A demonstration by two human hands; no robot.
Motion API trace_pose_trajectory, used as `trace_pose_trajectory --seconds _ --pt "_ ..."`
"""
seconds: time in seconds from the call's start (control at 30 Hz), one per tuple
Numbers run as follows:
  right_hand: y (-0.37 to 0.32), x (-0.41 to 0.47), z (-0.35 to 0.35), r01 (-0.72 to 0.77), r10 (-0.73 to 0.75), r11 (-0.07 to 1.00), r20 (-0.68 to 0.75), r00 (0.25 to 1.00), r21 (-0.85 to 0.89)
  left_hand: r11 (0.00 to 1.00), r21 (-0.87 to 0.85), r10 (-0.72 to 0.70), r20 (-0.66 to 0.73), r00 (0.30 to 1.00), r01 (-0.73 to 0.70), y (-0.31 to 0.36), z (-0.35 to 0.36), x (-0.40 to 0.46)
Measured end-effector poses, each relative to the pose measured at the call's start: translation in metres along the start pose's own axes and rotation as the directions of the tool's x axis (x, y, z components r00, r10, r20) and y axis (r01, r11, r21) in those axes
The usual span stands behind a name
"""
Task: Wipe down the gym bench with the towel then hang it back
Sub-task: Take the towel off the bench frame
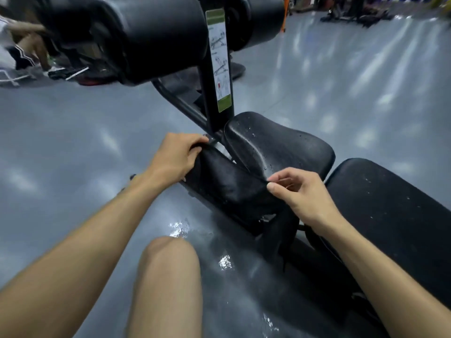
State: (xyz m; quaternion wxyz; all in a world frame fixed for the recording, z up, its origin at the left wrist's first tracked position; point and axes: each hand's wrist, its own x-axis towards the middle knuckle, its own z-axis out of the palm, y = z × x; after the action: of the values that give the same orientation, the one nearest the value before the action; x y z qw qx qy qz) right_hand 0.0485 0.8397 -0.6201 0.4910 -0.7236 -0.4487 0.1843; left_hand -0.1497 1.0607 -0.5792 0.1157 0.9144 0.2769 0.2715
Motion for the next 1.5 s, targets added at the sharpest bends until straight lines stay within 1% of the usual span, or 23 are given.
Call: trace_pose_trajectory --seconds 0.1,0.17,0.2,0.27,0.3,0.33,0.4,0.43,0.5,0.6,0.7,0.73,0.8,0.9,0.97,1.07,1.13,1.2,1.3,1.37,1.5 --pt "-0.012 -0.004 -0.008 0.04 -0.044 0.998 -0.072 0.996 -0.048 0.999 -0.046 -0.009 -0.011 1.0 0.009 0.006 -0.015 -0.007" --pt "-0.013 -0.007 -0.012 0.011 -0.018 0.998 -0.115 0.993 -0.059 0.995 -0.081 -0.061 0.012 0.998 0.062 0.009 -0.025 -0.01" --pt "-0.013 -0.012 -0.013 -0.004 -0.003 0.998 -0.113 0.994 -0.066 0.987 -0.124 -0.101 0.028 0.994 0.104 0.011 -0.031 -0.013" --pt "-0.012 -0.023 -0.015 -0.04 0.034 0.994 -0.068 0.997 -0.103 0.947 -0.278 -0.156 0.039 0.987 0.16 0.013 -0.049 -0.018" --pt "-0.014 -0.027 -0.017 -0.064 0.06 0.992 -0.033 0.998 -0.107 0.914 -0.368 -0.173 0.022 0.985 0.169 0.015 -0.06 -0.02" --pt "-0.015 -0.031 -0.018 -0.079 0.08 0.993 0.005 0.997 -0.093 0.886 -0.436 -0.179 -0.013 0.984 0.156 0.016 -0.071 -0.02" --pt "-0.015 -0.035 -0.016 -0.074 0.077 0.996 0.071 0.994 -0.054 0.861 -0.5 -0.154 -0.087 0.984 0.091 0.022 -0.091 -0.017" --pt "-0.016 -0.038 -0.012 -0.066 0.069 0.997 0.092 0.993 -0.042 0.865 -0.498 -0.134 -0.113 0.985 0.06 0.027 -0.098 -0.016" --pt "-0.019 -0.043 -0.001 -0.044 0.048 0.998 0.109 0.993 -0.039 0.911 -0.413 -0.069 -0.135 0.988 0.007 0.035 -0.108 -0.015" --pt "-0.028 -0.044 0.015 -0.012 0.017 0.998 0.092 0.996 -0.056 0.977 -0.21 0.009 -0.09 0.996 -0.027 0.042 -0.111 -0.019" --pt "-0.043 -0.039 0.024 0.007 -0.011 0.999 0.085 0.996 0.052 0.987 -0.153 0.037 -0.031 0.999 -0.042 0.049 -0.107 -0.029" --pt "-0.047 -0.037 0.027 0.015 -0.023 0.997 0.094 0.995 0.079 0.989 -0.138 0.063 0.018 0.998 -0.06 0.051 -0.104 -0.032" --pt "-0.056 -0.033 0.034 0.025 -0.038 0.994 0.119 0.992 0.11 0.987 -0.123 0.126 0.172 0.977 -0.105 0.057 -0.094 -0.039" --pt "-0.07 -0.029 0.041 0.028 -0.047 0.991 0.149 0.988 0.129 0.981 -0.132 0.185 0.409 0.893 -0.143 0.062 -0.075 -0.047" --pt "-0.076 -0.029 0.041 0.011 -0.032 0.99 0.144 0.989 0.144 0.974 -0.113 0.227 0.479 0.848 -0.197 0.062 -0.06 -0.052" --pt "-0.079 -0.029 0.037 -0.013 -0.02 0.985 0.188 0.982 0.172 0.964 -0.137 0.266 0.441 0.857 -0.228 0.062 -0.039 -0.058" --pt "-0.076 -0.029 0.031 -0.022 -0.025 0.98 0.232 0.972 0.197 0.965 -0.174 0.252 0.419 0.872 -0.195 0.063 -0.033 -0.058" --pt "-0.067 -0.033 0.026 -0.006 -0.054 0.973 0.248 0.967 0.233 0.965 -0.209 0.24 0.436 0.868 -0.161 0.066 -0.035 -0.055" --pt "-0.045 -0.042 0.031 0.08 -0.12 0.975 0.189 0.975 0.207 0.962 -0.205 0.256 0.463 0.849 -0.178 0.072 -0.038 -0.048" --pt "-0.027 -0.051 0.04 0.111 -0.134 0.979 0.13 0.982 0.173 0.966 -0.204 0.236 0.435 0.869 -0.16 0.076 -0.041 -0.045" --pt "0.005 -0.063 0.052 0.064 -0.076 0.984 0.069 0.995 0.165 0.973 -0.197 0.192 0.4 0.896 -0.12 0.079 -0.053 -0.036"
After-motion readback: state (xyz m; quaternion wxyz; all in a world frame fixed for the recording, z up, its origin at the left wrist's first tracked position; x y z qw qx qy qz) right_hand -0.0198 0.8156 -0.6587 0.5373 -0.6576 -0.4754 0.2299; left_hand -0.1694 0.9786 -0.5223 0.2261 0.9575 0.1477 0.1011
